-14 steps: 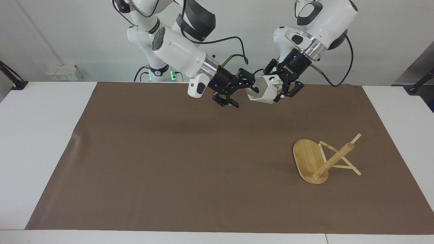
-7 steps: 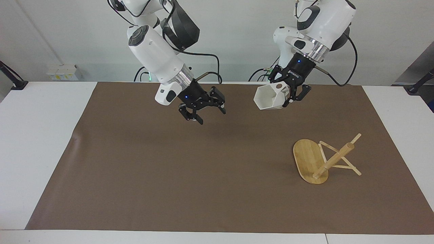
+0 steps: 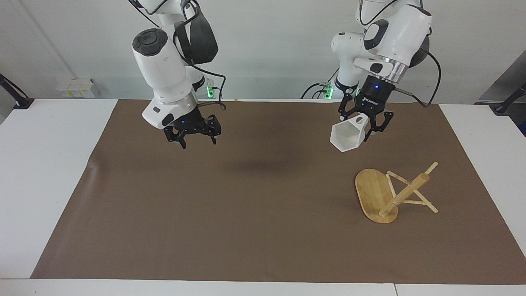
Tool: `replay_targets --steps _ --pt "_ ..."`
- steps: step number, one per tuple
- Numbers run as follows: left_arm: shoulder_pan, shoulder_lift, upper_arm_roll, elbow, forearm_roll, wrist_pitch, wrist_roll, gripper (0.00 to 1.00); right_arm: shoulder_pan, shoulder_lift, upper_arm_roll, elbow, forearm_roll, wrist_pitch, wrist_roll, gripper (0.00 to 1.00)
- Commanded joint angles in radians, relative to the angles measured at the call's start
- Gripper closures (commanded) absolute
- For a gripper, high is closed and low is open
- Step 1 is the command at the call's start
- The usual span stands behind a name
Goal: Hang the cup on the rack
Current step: 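Open the right gripper and withdraw it while the left gripper holds the cup, then carry the cup with the left gripper to the rack peg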
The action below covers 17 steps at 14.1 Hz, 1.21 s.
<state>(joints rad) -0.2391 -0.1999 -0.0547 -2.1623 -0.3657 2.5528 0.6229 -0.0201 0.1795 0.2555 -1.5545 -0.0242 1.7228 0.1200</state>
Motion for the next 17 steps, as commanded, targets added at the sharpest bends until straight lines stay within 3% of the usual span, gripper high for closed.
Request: replay_targets --steps 1,7,17 --pt "0.017 0.069 -0.007 -0.005 0.024 0.098 -0.061 1.0 -0.004 -0.028 -0.037 -0.002 -0.037 -0.075 -0.036 0.0" --pt "0.02 0.174 -0.005 0.004 0.022 0.225 -0.158 1.0 -0.007 -0.057 -0.14 0.025 -0.053 -0.219 -0.036 0.0" --pt "0.066 0.237 0.004 0.062 0.027 0.224 -0.176 1.0 -0.119 -0.147 -0.148 0.013 -0.036 -0.238 -0.023 0.0"
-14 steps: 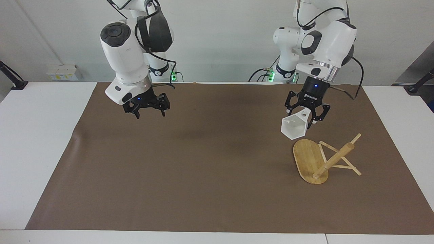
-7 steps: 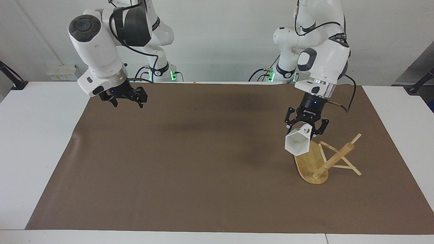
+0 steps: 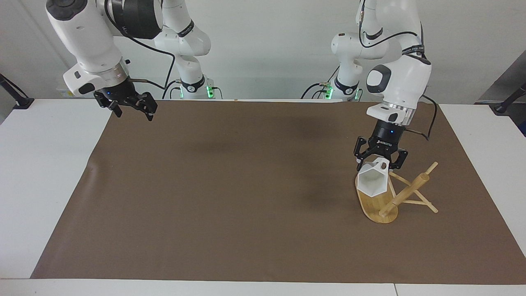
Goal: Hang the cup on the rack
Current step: 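Carry the cup with the left gripper to the rack peg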
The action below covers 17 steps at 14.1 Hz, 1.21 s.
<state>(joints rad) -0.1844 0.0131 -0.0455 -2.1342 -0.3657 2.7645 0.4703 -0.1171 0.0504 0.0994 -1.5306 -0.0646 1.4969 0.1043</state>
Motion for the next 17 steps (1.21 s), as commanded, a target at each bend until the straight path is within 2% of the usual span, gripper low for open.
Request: replay_targets --steps 1,6,11,17 --pt "0.011 0.031 -0.004 0.036 0.027 0.012 -0.024 1.0 -0.029 -0.029 0.008 -0.022 0.005 -0.009 -0.008 0.0" --pt "0.014 0.068 0.006 0.062 0.051 0.013 -0.024 1.0 -0.052 -0.081 0.008 -0.108 0.005 0.051 -0.024 0.0" --pt "0.025 0.08 0.021 0.076 0.063 0.012 -0.025 1.0 -0.053 -0.086 -0.021 -0.117 0.052 0.071 -0.032 0.0" --pt "0.026 0.103 0.044 0.092 0.073 0.012 -0.041 1.0 -0.053 -0.087 -0.067 -0.12 0.057 0.079 -0.129 0.0"
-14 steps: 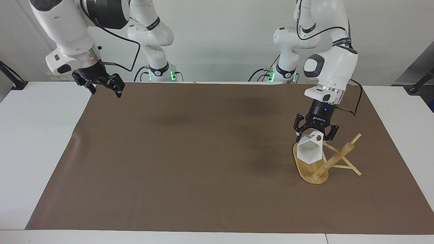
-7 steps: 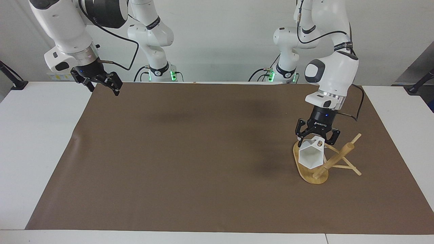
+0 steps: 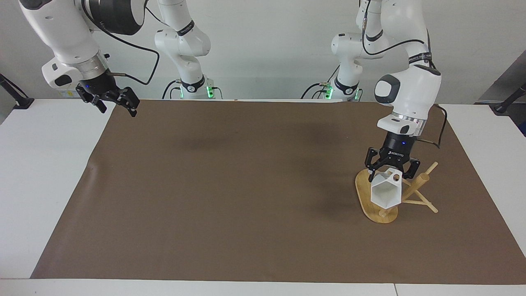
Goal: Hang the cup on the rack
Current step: 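Carry the cup with the left gripper to the rack peg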
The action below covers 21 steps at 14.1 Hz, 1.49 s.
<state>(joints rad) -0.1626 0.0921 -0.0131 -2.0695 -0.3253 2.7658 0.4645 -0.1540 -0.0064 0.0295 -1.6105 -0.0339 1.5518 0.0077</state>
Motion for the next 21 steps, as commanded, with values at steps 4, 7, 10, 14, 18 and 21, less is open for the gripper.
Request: replay_targets --steps 4,7,10,14,18,21 --pt "0.005 0.031 0.022 0.031 0.034 0.006 -0.089 1.0 -0.016 -0.029 0.0 -0.039 0.025 0.027 -0.026 0.0" --pt "0.005 0.031 0.033 0.031 0.034 -0.002 -0.112 1.0 -0.016 -0.027 0.0 -0.032 0.025 0.028 -0.032 0.0" --pt "0.003 0.032 0.033 0.029 0.046 -0.011 -0.161 1.0 -0.015 -0.026 0.0 -0.032 0.025 0.028 -0.032 0.0" --pt "-0.002 0.038 0.033 0.032 0.048 -0.046 -0.285 1.0 -0.013 -0.027 0.001 -0.032 0.025 0.027 -0.034 0.0" --pt "-0.005 0.038 0.033 0.043 0.048 -0.068 -0.32 1.0 0.002 -0.015 0.001 -0.035 0.025 0.021 -0.028 0.0" --pt "-0.005 0.038 0.033 0.055 0.048 -0.087 -0.326 0.6 0.002 -0.014 0.001 -0.035 0.025 0.017 -0.031 0.0"
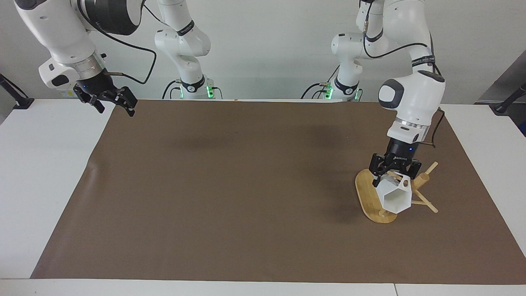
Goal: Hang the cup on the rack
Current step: 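Hook the cup handle onto the peg and open the left gripper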
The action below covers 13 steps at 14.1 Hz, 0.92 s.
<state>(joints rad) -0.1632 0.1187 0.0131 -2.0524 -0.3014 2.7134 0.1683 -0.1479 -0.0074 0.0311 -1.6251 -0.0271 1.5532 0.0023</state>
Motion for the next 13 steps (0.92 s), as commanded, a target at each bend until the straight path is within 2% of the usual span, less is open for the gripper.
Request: replay_targets --steps 1,7,13 --pt "0.001 0.012 0.007 0.046 0.024 -0.053 -0.029 0.01 -0.002 -0.014 0.0 -0.021 0.018 0.016 -0.025 0.0" --pt "0.004 0.009 0.011 0.119 0.03 -0.197 -0.038 0.0 -0.004 -0.014 0.0 -0.021 0.018 0.016 -0.025 0.0" --pt "0.021 -0.1 0.027 0.211 0.229 -0.599 -0.139 0.0 -0.004 -0.014 0.0 -0.021 0.018 0.016 -0.025 0.0"
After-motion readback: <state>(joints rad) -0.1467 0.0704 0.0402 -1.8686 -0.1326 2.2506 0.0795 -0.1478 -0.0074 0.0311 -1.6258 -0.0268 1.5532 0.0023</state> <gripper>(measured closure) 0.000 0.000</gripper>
